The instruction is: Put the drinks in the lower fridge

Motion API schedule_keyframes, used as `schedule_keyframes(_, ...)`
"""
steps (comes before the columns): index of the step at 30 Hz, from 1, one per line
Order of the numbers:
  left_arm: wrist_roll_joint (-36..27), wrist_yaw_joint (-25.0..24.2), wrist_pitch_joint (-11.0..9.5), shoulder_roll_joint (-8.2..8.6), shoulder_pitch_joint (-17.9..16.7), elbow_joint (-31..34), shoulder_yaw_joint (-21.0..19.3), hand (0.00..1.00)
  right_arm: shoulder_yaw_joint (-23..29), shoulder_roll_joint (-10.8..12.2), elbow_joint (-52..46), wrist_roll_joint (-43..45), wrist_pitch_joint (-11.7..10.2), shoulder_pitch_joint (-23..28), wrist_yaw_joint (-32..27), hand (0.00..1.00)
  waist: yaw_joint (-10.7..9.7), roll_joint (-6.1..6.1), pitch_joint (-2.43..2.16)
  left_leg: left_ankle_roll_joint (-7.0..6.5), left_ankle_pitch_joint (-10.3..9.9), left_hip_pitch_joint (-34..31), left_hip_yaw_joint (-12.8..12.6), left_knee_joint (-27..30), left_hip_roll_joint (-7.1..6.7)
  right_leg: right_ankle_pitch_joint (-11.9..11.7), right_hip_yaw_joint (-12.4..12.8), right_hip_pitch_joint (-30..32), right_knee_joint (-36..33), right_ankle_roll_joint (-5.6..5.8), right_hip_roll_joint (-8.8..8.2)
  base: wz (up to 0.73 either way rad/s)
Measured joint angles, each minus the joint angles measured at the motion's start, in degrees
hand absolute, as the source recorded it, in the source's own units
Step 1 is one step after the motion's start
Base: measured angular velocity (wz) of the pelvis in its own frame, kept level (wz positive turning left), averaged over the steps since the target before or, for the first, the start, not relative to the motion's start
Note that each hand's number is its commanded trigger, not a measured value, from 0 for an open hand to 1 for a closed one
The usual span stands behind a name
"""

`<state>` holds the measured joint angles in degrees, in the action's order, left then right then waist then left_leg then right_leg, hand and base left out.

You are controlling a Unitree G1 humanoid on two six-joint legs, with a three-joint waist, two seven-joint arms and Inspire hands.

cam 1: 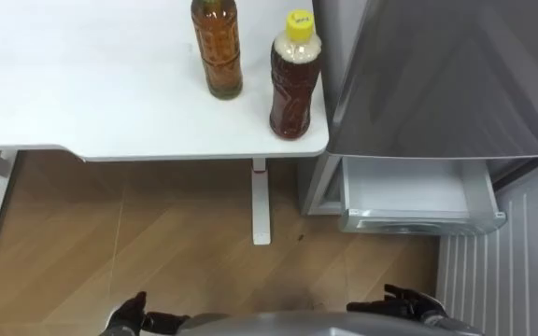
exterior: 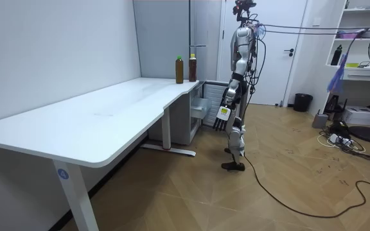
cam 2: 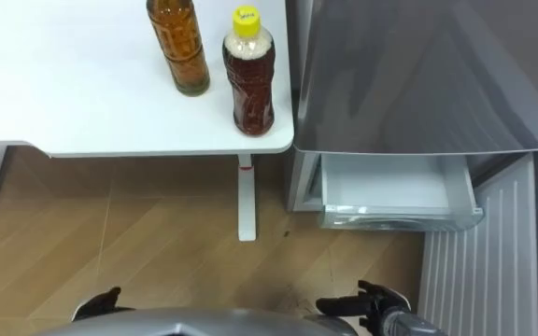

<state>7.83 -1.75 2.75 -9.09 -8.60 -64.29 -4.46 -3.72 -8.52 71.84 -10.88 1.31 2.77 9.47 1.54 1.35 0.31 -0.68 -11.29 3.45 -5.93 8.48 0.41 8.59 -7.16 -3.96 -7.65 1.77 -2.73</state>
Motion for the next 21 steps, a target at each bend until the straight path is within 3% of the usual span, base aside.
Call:
schedule_keyframes(9,-1.0,0.3,1.5,-0.09,-0.3,0.2,-0.3,0.0,0.0,-0.1,-0.7,0.6,0.0,0.3,-0.7,0.0,0.1,0.32,-0.34,-0.01,0.0,-0.2,0.1,0.2,-0.12,0.2,-0.3,0.1,0.1,0.12,-0.13,0.01)
schedule_keyframes(15,-2.9,3.2,2.0,0.14,-0.5,0.1,-0.7,0.0,0.5,-0.1,-0.6,0.5,0.0,0.6,-1.5,0.0,0.1,0.29,-0.37,-0.01,0.0,-0.2,0.6,0.2,-0.14,0.3,-0.6,0.1,0.1,0.1,-0.15,0.03)
schedule_keyframes(21,-11.6,8.1,1.9,0.73,-0.6,0.2,-4.0,0.0,0.7,-0.1,-0.5,0.4,0.0,0.7,-2.6,0.0,0.2,0.12,-0.27,-0.02,0.0,0.3,1.0,0.2,-0.18,0.3,-0.7,-0.1,0.1,0.1,-0.19,0.01)
